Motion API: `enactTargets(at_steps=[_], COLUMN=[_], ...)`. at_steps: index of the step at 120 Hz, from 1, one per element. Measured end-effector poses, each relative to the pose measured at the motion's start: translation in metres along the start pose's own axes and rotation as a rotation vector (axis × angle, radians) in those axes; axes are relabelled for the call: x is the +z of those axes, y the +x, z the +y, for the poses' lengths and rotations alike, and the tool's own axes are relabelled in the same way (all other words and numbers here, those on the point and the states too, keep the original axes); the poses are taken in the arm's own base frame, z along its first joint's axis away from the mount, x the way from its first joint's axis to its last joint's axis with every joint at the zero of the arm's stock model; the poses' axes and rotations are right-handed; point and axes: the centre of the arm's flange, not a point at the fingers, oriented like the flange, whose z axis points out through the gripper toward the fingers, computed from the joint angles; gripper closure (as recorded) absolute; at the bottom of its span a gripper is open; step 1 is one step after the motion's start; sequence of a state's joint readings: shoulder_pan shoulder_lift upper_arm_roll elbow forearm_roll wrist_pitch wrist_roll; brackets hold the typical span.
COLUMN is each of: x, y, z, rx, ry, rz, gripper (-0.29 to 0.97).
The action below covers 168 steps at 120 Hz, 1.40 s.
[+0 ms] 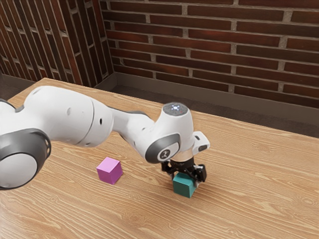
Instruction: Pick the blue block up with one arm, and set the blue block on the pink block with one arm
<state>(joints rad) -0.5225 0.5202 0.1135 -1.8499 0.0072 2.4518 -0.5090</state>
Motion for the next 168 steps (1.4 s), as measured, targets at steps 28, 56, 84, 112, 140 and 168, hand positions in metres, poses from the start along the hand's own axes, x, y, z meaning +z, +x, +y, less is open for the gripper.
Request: enactTargets(at_steps=[28, 56, 84, 112, 140, 168], x=[0.007, 0.002, -0.006, -0.005, -0.008, -0.045], y=[-0.007, -0.004, -0.002, -0.003, -0.002, 0.002], z=[0.007, 0.009, 0.01, 0.008, 0.009, 0.004], rx=[0.05, 0.084, 0.098, 0.107, 0.114, 0.096], ry=[-0.002, -0.001, -0.005, -0.001, 0.002, -0.016], rz=[0.018, 0.044, 0.059, 0.057, 0.063, 0.093], gripper=[0.04, 0.11, 0.17, 0.27, 0.3, 0.31])
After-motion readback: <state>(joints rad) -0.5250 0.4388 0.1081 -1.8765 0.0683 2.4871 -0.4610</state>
